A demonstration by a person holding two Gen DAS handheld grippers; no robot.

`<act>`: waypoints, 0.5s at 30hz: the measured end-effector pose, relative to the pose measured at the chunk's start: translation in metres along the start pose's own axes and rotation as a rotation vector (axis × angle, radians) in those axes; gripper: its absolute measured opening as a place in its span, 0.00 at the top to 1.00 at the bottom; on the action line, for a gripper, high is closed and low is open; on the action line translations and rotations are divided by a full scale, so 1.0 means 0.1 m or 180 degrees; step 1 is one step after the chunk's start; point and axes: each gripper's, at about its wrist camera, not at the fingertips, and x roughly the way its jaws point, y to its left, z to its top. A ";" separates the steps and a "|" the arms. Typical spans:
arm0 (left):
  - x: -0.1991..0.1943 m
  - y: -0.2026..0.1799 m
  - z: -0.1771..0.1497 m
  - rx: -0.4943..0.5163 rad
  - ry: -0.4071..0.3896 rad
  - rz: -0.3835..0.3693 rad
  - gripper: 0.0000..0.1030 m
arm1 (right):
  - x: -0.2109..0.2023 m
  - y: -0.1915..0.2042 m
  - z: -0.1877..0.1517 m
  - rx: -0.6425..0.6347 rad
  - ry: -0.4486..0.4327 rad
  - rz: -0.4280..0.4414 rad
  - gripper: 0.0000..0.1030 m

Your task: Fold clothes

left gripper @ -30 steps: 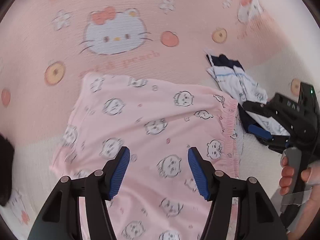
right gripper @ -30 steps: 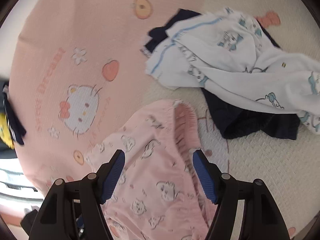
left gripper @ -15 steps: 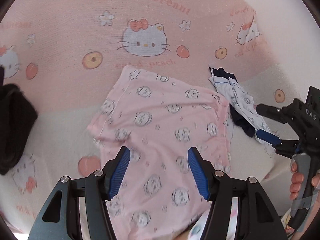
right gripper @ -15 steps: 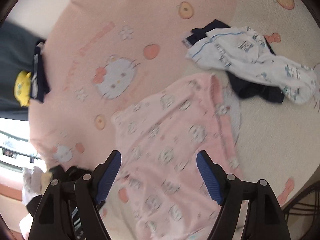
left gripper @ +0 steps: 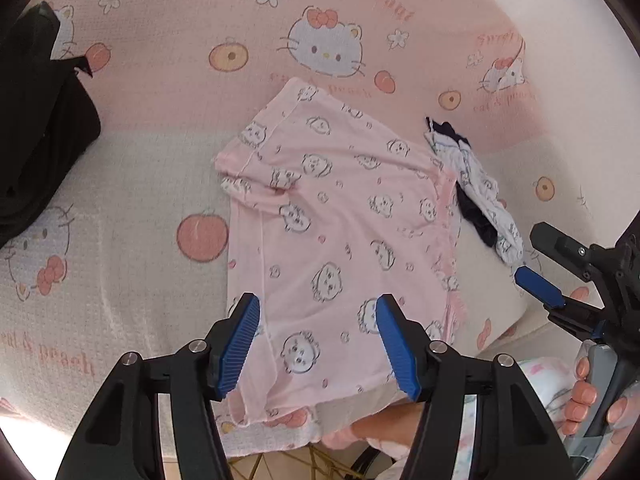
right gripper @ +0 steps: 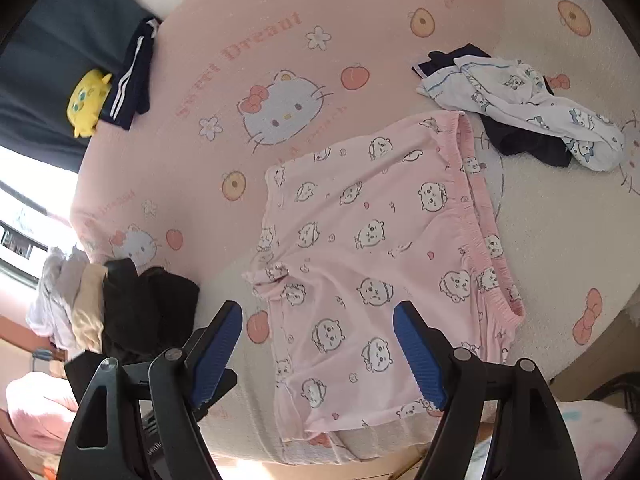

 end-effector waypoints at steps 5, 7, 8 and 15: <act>0.06 -0.02 -0.20 0.0206 0.0033 0.0147 0.44 | 0.02 -0.29 -0.26 0.0132 0.0084 -0.0022 0.25; 0.07 -0.03 -0.27 0.0195 0.0026 0.0159 0.44 | 0.04 -0.47 -0.37 0.0320 0.0131 0.0043 0.25; 0.08 -0.04 -0.31 0.0183 0.0026 0.0163 0.44 | 0.06 -0.57 -0.43 0.0436 0.0169 0.0102 0.25; 0.10 -0.21 -0.55 0.0325 0.0081 0.0280 0.44 | 0.13 -0.90 -0.73 0.0865 0.0259 0.0312 0.24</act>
